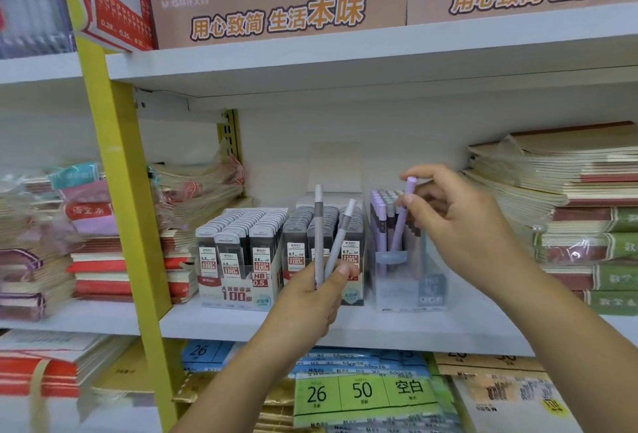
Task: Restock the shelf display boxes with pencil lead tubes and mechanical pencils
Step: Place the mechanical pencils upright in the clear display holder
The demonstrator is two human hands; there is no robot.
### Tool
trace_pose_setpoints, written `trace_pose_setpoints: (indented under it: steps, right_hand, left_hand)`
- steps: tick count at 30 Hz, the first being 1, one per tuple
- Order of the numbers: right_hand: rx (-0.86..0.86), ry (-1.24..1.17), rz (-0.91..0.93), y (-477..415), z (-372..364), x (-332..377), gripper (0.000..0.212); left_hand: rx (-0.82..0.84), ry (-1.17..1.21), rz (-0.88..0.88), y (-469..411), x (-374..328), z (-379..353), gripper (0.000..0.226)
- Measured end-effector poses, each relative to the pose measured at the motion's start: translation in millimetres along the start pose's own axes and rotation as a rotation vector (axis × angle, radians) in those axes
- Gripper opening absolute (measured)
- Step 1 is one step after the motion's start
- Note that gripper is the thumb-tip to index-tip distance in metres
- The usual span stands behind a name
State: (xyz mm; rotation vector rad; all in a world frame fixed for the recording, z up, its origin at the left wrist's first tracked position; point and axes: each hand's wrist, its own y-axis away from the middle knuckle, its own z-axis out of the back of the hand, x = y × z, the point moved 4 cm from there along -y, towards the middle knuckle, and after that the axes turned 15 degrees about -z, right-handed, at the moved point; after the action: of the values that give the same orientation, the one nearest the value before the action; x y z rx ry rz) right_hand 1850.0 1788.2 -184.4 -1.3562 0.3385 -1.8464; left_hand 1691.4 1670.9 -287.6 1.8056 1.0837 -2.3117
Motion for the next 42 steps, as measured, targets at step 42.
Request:
trace_pose_setpoints:
  steps: [42]
  right_hand:
    - [-0.189,-0.124,0.08,-1,26,0,0.024]
  left_hand:
    - [-0.044,-0.155,-0.17,1,-10,-6,0.033]
